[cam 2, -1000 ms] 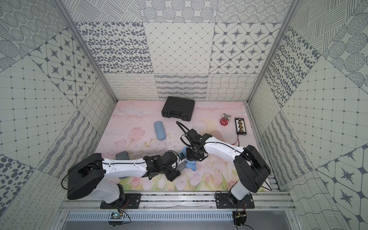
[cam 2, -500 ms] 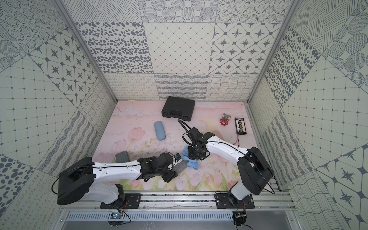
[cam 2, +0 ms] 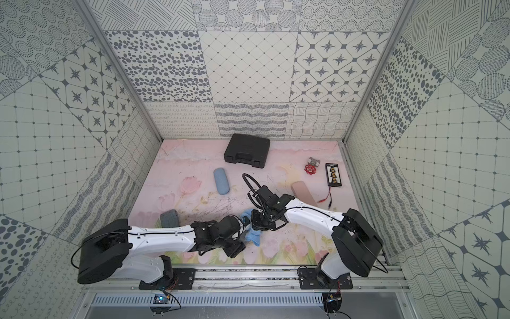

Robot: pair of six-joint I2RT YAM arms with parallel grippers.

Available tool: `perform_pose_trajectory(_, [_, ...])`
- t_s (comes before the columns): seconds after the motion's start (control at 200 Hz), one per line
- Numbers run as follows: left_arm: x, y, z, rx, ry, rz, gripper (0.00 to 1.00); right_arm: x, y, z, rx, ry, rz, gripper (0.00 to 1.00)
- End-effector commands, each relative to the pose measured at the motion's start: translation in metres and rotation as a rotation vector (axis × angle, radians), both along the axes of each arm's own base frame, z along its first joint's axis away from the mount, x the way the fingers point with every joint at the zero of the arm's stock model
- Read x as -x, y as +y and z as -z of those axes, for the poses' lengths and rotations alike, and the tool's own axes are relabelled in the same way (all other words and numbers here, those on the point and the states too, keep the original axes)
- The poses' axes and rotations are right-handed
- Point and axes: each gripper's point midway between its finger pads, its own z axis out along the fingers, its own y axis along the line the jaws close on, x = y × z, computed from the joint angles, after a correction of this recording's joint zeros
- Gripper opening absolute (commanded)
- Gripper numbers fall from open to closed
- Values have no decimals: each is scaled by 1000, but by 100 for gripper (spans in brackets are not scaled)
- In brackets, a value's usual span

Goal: Wipe the eyeglass case
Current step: Wipe the dirt from the eyeglass case.

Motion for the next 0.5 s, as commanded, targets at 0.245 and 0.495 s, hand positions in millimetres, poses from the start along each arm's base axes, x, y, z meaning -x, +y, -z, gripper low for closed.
perform_pose_trajectory(0.245, [-4, 10, 6, -55, -48, -46, 50, -8, -14, 3, 95, -59, -23, 0])
perform_pose_trajectory(0.495, [-13, -3, 2, 1, -103, -32, 42, 27, 11, 28, 41, 42, -69, 0])
